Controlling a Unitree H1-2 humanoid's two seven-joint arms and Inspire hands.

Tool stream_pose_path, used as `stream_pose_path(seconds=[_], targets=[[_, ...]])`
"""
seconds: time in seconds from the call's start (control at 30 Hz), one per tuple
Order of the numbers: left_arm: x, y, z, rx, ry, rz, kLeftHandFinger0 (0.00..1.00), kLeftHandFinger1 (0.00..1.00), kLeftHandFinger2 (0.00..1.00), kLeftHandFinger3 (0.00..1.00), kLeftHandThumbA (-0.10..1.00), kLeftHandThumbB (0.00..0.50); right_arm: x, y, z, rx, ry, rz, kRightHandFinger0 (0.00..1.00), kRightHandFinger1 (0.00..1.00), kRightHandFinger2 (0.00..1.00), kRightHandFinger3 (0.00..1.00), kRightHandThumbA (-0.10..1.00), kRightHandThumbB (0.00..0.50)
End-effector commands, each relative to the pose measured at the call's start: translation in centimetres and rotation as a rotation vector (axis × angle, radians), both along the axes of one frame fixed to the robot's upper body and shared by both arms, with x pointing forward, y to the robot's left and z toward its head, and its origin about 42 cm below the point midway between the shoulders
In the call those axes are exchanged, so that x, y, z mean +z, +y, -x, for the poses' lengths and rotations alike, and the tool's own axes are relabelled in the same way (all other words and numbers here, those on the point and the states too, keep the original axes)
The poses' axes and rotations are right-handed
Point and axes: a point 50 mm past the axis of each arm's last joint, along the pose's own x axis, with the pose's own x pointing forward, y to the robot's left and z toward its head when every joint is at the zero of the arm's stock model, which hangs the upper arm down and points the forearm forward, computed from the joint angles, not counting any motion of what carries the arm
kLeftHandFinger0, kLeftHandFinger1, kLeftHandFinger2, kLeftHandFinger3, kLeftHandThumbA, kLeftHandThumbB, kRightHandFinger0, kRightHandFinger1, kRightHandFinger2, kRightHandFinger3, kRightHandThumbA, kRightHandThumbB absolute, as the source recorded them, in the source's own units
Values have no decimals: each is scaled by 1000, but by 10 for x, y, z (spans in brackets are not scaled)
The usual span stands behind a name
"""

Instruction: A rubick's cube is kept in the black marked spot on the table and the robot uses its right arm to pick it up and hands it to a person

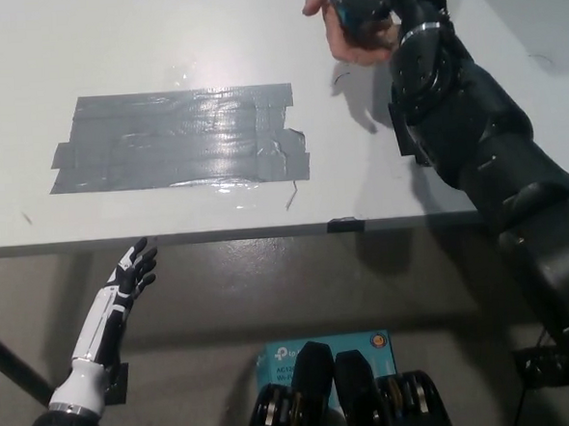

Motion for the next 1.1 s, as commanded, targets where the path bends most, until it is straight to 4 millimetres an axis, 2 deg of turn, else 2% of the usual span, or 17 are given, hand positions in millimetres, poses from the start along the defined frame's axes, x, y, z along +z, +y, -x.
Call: stream_pose_path(seconds=[0.0, 0.03, 0.07, 0.1, 0.17, 0.23, 0.37, 0.47, 0.53, 0.67, 0.73, 0.8, 0.83, 0.9, 1.0, 1.03, 1.07], targets=[[17, 0, -8, -33, -66, -27, 1000, 1000, 1000, 1000, 1000, 234, 22, 6, -5, 122, 74, 49, 595, 959, 1000, 1000, 460, 393], [18, 0, -8, -33, -69, -28, 1000, 1000, 1000, 1000, 1000, 235, 16, 2, -6, 139, 131, 62, 981, 1000, 1000, 1000, 506, 409], [18, 0, -8, -33, -70, -28, 1000, 1000, 1000, 1000, 1000, 235, 15, 1, -7, 140, 140, 60, 981, 1000, 1000, 1000, 506, 409], [18, 0, -9, -38, -78, -32, 1000, 1000, 1000, 1000, 1000, 226, 12, -2, -7, 140, 174, 69, 1000, 1000, 1000, 1000, 623, 441], [19, 1, -11, -39, -86, -40, 1000, 1000, 1000, 1000, 1000, 225, 12, -3, -8, 138, 196, 85, 1000, 1000, 1000, 1000, 658, 457], [19, 1, -11, -39, -80, -39, 1000, 1000, 1000, 1000, 1000, 235, 11, -6, -8, 134, 207, 100, 1000, 1000, 1000, 1000, 773, 499], [20, 0, -10, -34, -76, -43, 1000, 1000, 1000, 1000, 1000, 238, 12, -10, -9, 137, 210, 97, 1000, 1000, 1000, 1000, 847, 500], [19, 0, -10, -39, -84, -42, 1000, 1000, 1000, 1000, 1000, 221, 18, -13, -9, 139, 187, 78, 1000, 1000, 1000, 1000, 907, 500], [18, 0, -10, -36, -84, -38, 1000, 1000, 1000, 1000, 1000, 224, 27, -14, -10, 150, 139, 48, 1000, 1000, 1000, 1000, 903, 500], [19, 0, -11, -35, -73, -27, 1000, 1000, 1000, 1000, 1000, 228, 55, -17, -9, 148, 10, -5, 1000, 1000, 1000, 1000, 963, 500], [19, 0, -10, -33, -71, -28, 1000, 1000, 1000, 1000, 1000, 232, 86, -20, -5, 152, -98, -46, 1000, 1000, 1000, 1000, 966, 491], [19, 0, -11, -34, -73, -31, 1000, 1000, 1000, 1000, 1000, 233, 97, -22, -2, 156, -142, -57, 1000, 1000, 1000, 1000, 955, 488], [19, -1, -12, -37, -76, -33, 1000, 1000, 1000, 1000, 1000, 233, 116, -27, 7, 169, -232, -79, 1000, 1000, 1000, 1000, 946, 477], [20, -1, -12, -38, -76, -35, 1000, 1000, 1000, 1000, 1000, 240, 136, -35, 24, 194, -334, -96, 1000, 1000, 1000, 1000, 945, 477], [20, -1, -12, -35, -73, -35, 1000, 1000, 1000, 1000, 1000, 245, 154, -46, 49, 235, -448, -109, 1000, 1000, 1000, 1000, 946, 499], [22, -2, -16, -37, -74, -29, 1000, 1000, 1000, 1000, 1000, 242, 165, -55, 72, 254, -513, -111, 1000, 1000, 1000, 1000, 934, 495], [23, -2, -17, -38, -74, -27, 1000, 1000, 1000, 1000, 1000, 246, 167, -60, 88, 262, -547, -107, 1000, 1000, 1000, 1000, 968, 499]])
